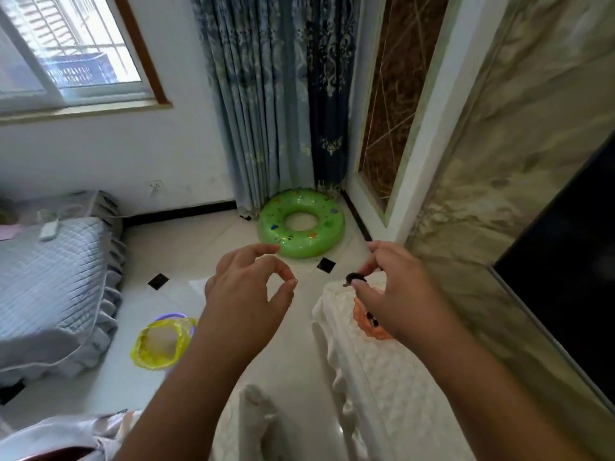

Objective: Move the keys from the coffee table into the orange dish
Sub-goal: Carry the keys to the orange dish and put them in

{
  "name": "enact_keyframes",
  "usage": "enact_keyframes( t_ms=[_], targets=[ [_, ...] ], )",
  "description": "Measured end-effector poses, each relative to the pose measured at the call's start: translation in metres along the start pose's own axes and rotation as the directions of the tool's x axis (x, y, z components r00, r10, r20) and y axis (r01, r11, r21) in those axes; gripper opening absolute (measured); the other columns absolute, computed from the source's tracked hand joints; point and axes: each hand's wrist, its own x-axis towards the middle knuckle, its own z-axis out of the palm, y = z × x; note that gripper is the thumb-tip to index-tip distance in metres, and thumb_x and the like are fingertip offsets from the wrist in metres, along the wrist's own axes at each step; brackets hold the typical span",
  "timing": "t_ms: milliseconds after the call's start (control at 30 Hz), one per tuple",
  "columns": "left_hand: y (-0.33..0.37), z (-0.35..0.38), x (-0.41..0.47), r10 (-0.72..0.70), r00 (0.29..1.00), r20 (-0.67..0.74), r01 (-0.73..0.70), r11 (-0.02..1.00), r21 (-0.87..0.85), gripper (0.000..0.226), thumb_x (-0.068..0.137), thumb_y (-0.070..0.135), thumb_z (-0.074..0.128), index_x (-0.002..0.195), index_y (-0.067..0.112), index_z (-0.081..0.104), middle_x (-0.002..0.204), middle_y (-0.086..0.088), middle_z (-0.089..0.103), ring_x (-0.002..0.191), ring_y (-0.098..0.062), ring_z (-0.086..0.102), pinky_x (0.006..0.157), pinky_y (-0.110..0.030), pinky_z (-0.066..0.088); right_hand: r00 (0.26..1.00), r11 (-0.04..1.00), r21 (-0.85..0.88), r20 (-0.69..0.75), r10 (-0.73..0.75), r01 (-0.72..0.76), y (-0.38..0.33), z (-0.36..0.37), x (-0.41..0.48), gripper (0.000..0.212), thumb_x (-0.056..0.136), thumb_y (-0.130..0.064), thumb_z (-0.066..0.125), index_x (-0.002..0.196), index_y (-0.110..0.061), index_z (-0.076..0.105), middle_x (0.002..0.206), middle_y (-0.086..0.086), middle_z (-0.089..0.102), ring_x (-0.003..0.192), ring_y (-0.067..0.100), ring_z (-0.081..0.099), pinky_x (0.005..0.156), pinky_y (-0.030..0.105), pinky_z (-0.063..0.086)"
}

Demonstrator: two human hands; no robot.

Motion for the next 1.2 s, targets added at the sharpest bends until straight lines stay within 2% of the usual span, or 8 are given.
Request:
enact_keyframes(
  t_ms=[267, 433, 700, 867, 967, 1033, 1100, 1200],
  targets=[
    [-0.025, 0.023, 0.109, 0.011, 0.999, 0.045, -0.012, 0.999, 0.032, 0.004, 0.083, 0.042, 0.064, 0.086, 0.04, 0.062, 0.129, 0.025, 0.049, 0.127, -0.007, 0.033, 0.097, -0.038, 0.03, 1.0, 1.0, 0.012, -0.008, 0.019, -0.019, 0.019, 0.027, 0.111, 0.014, 0.082, -0.036, 0.07, 0.081, -0.035, 0.056, 0.135, -0.016, 0.05, 0.124, 0.006, 0.046, 0.1, 0.035, 0.04],
    [-0.035, 0.038, 0.184, -0.01, 0.999, 0.051, 0.007, 0.998, 0.056, 0.004, 0.082, 0.042, 0.064, 0.085, 0.041, 0.062, 0.127, 0.026, 0.048, 0.125, -0.006, 0.036, 0.098, -0.046, 0.038, 1.0, 1.0, 0.009, 0.011, 0.008, -0.009, 0.036, 0.041, 0.204, 0.014, 0.082, -0.037, 0.07, 0.081, -0.031, 0.058, 0.135, -0.012, 0.053, 0.123, 0.011, 0.047, 0.093, 0.027, 0.036],
    [-0.037, 0.044, 0.308, 0.011, 1.0, -0.011, -0.009, 0.995, 0.102, 0.004, 0.082, 0.045, 0.061, 0.086, 0.043, 0.06, 0.131, 0.022, 0.049, 0.128, -0.011, 0.038, 0.101, -0.053, 0.038, 0.999, 0.998, 0.065, -0.052, 0.011, -0.007, 0.046, 0.03, 0.339, 0.016, 0.082, -0.035, 0.071, 0.08, -0.031, 0.056, 0.131, -0.013, 0.054, 0.118, 0.011, 0.05, 0.088, 0.028, 0.039],
    [-0.029, 0.072, 0.37, 0.093, 0.995, 0.023, -0.094, 0.994, 0.051, 0.004, 0.08, 0.049, 0.058, 0.083, 0.047, 0.057, 0.128, 0.024, 0.049, 0.126, -0.007, 0.036, 0.101, -0.053, 0.037, 0.993, 0.998, 0.028, -0.106, 0.059, -0.056, 0.073, 0.019, 0.377, 0.016, 0.082, -0.035, 0.071, 0.078, -0.032, 0.056, 0.132, -0.013, 0.055, 0.12, 0.007, 0.048, 0.088, 0.024, 0.032],
    [-0.022, 0.102, 0.414, 0.174, 0.979, 0.11, -0.177, 0.984, 0.019, 0.004, 0.079, 0.052, 0.054, 0.082, 0.049, 0.054, 0.13, 0.025, 0.047, 0.125, -0.009, 0.034, 0.102, -0.05, 0.034, 0.977, 0.989, 0.017, -0.157, 0.147, -0.146, 0.102, 0.013, 0.39, 0.017, 0.081, -0.034, 0.072, 0.078, -0.03, 0.056, 0.117, -0.01, 0.059, 0.107, 0.009, 0.052, 0.079, 0.025, 0.038],
    [-0.012, 0.124, 0.444, 0.244, 0.955, 0.17, -0.249, 0.968, 0.007, 0.004, 0.08, 0.051, 0.055, 0.083, 0.049, 0.055, 0.13, 0.025, 0.047, 0.125, -0.01, 0.035, 0.1, -0.044, 0.033, 0.956, 0.98, 0.011, -0.216, 0.197, -0.199, 0.12, 0.005, 0.396, 0.016, 0.08, -0.033, 0.072, 0.078, -0.03, 0.056, 0.111, -0.014, 0.057, 0.106, 0.008, 0.053, 0.076, 0.022, 0.037],
    [0.0, 0.145, 0.474, 0.329, 0.919, 0.218, -0.332, 0.943, -0.024, 0.002, 0.082, 0.045, 0.061, 0.083, 0.045, 0.059, 0.129, 0.021, 0.05, 0.121, -0.012, 0.039, 0.095, -0.039, 0.033, 0.921, 0.96, -0.001, -0.282, 0.27, -0.281, 0.135, -0.004, 0.399, 0.014, 0.08, -0.034, 0.071, 0.08, -0.029, 0.058, 0.116, -0.014, 0.06, 0.11, 0.008, 0.053, 0.08, 0.024, 0.039],
    [0.021, 0.173, 0.512, 0.481, 0.826, 0.293, -0.472, 0.875, -0.106, 0.007, 0.081, 0.035, 0.07, 0.084, 0.039, 0.064, 0.127, 0.015, 0.055, 0.117, -0.013, 0.044, 0.09, -0.032, 0.033, 0.816, 0.902, 0.044, -0.409, 0.408, -0.429, 0.15, -0.02, 0.401, 0.016, 0.079, -0.032, 0.072, 0.078, -0.029, 0.056, 0.112, -0.005, 0.065, 0.1, 0.013, 0.058, 0.078, 0.029, 0.043]
  ],
)
